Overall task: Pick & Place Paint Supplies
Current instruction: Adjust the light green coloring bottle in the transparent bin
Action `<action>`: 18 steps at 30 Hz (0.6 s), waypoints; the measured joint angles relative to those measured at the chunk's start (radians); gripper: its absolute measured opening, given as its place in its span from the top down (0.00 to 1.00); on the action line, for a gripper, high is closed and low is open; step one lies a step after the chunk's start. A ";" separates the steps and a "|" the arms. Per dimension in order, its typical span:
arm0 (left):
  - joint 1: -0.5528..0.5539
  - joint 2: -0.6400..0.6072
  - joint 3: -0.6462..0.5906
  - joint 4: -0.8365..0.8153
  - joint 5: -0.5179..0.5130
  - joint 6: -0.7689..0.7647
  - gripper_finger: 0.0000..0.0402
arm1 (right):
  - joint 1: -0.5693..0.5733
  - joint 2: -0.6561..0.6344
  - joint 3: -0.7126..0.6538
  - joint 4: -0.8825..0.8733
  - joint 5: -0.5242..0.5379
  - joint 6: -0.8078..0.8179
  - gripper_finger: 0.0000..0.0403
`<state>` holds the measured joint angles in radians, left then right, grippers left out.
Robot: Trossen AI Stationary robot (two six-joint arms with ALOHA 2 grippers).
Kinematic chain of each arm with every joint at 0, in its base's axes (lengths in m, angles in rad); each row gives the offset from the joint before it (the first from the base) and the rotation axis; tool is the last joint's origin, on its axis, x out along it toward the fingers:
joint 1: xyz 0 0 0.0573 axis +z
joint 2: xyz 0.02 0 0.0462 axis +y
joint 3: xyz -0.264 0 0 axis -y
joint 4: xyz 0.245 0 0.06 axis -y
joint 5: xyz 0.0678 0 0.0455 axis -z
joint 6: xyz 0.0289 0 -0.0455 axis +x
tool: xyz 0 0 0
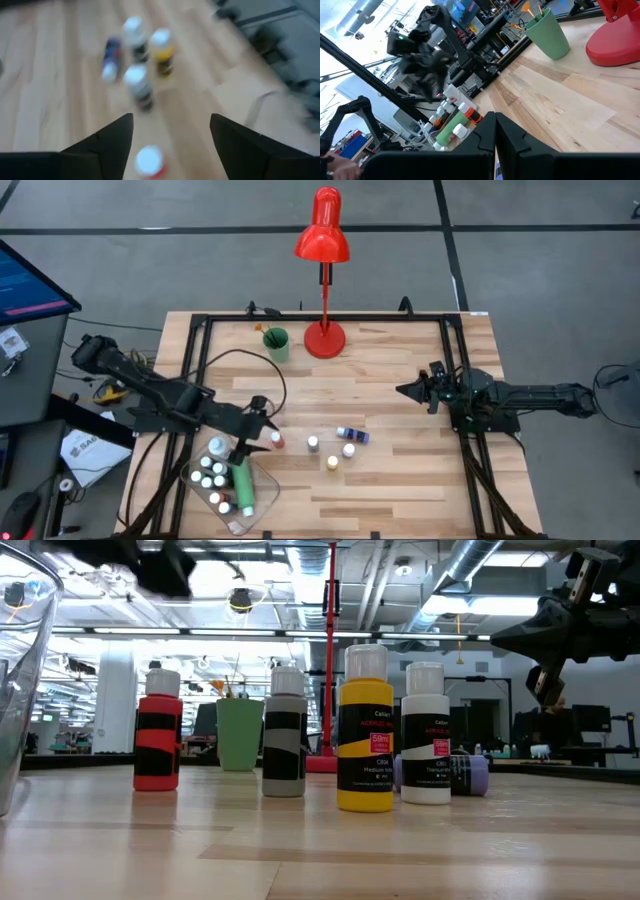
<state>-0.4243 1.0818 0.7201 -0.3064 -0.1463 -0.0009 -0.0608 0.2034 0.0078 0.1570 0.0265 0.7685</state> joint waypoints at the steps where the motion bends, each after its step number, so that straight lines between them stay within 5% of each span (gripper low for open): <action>1: -0.017 -0.010 0.017 -0.004 0.012 0.012 0.36 | 0.000 0.000 0.000 0.000 0.000 0.000 1.00; 9: -0.199 0.002 0.175 -0.176 0.154 0.025 0.40 | 0.000 0.000 0.000 0.000 0.000 0.000 1.00; 18: -0.348 0.116 0.196 -0.256 0.173 0.005 0.40 | 0.000 0.000 0.000 0.000 0.000 0.000 1.00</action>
<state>-0.7726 1.1980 0.9158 -0.5620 0.0270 0.0042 -0.0605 0.2035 0.0076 0.1571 0.0265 0.7685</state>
